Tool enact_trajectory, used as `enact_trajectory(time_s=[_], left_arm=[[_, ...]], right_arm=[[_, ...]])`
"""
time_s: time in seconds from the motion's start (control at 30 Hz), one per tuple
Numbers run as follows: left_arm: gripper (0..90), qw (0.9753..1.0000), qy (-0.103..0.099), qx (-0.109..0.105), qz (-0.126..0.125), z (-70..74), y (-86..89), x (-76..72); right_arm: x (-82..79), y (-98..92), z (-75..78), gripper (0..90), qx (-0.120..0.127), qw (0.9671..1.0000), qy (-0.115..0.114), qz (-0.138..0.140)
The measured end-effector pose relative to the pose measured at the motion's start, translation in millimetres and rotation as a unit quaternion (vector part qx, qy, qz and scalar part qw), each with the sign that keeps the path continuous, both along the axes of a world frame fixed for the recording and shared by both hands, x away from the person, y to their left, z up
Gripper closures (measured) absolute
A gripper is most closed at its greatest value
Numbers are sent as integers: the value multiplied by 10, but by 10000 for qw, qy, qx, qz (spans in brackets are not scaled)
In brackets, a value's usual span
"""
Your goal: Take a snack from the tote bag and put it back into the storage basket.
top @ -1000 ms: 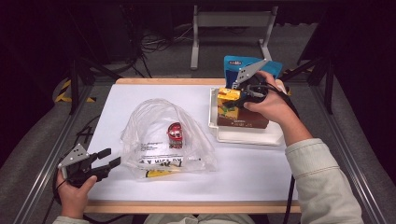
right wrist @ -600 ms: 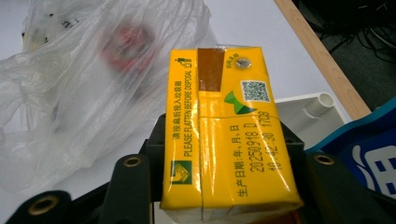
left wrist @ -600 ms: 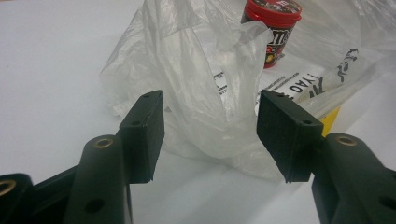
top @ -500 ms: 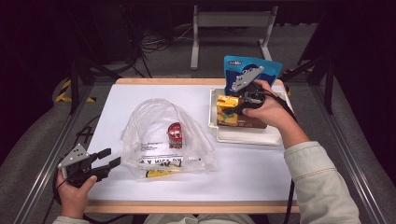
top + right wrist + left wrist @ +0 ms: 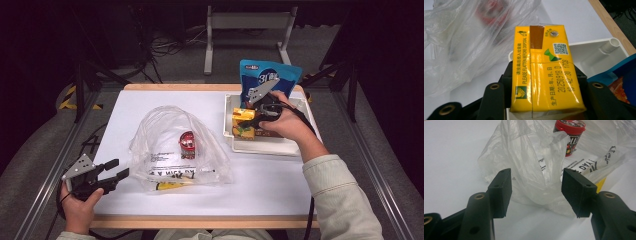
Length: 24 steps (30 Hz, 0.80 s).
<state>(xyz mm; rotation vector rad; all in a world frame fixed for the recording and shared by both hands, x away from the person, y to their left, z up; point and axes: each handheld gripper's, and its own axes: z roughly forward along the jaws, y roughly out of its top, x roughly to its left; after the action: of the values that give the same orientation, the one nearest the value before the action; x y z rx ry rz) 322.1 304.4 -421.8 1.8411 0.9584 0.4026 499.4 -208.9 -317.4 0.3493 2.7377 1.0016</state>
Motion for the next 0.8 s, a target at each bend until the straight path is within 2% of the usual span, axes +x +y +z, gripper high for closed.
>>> enact_trajectory(time_s=[0.27,0.8], left_arm=[[423,10000,-3,-1,2,1,2,-1],[423,10000,-3,2,0,0,2,0]], right_arm=[[4,11,-103,544,-64,9999,107,16],[57,-5,-302,542,-109,9998,145,16]])
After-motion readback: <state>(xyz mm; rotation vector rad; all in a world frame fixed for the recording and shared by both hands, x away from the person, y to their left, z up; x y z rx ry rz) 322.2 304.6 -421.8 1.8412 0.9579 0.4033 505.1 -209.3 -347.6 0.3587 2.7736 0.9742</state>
